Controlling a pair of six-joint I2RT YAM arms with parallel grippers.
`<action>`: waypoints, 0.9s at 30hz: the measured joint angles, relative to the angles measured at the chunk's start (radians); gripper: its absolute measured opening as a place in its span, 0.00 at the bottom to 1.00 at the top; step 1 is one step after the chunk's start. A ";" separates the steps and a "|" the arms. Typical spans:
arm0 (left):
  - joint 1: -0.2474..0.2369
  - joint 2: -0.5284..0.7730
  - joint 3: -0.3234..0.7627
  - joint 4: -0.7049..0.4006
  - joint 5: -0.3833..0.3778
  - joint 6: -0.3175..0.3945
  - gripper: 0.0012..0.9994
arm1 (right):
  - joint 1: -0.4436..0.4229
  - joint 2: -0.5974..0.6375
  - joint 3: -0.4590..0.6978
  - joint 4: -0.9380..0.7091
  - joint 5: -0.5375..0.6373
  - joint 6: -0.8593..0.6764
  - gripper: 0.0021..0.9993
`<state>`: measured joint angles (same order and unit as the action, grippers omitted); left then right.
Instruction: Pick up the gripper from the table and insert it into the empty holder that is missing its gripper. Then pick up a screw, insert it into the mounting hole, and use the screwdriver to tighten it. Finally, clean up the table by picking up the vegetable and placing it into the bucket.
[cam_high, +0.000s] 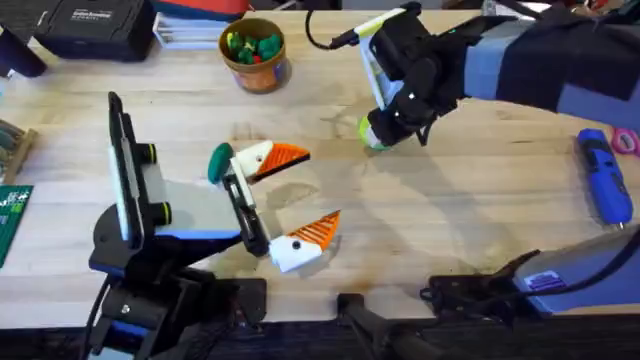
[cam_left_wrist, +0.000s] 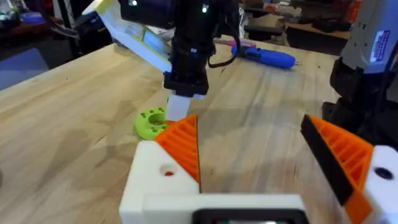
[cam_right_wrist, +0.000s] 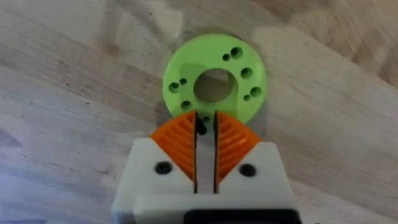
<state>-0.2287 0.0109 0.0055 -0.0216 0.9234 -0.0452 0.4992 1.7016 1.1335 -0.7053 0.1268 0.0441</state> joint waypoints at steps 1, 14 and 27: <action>0.000 0.000 0.000 0.000 0.000 0.000 0.99 | 0.000 0.000 0.001 -0.007 -0.001 0.000 0.15; 0.000 0.000 0.000 0.000 0.000 0.000 0.99 | 0.000 0.000 0.005 -0.022 -0.008 0.000 0.01; 0.000 0.000 0.000 0.000 0.000 0.000 0.99 | 0.001 -0.041 0.016 -0.113 -0.019 0.000 0.01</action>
<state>-0.2286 0.0109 0.0055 -0.0212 0.9237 -0.0452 0.5002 1.6610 1.1497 -0.8182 0.1077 0.0444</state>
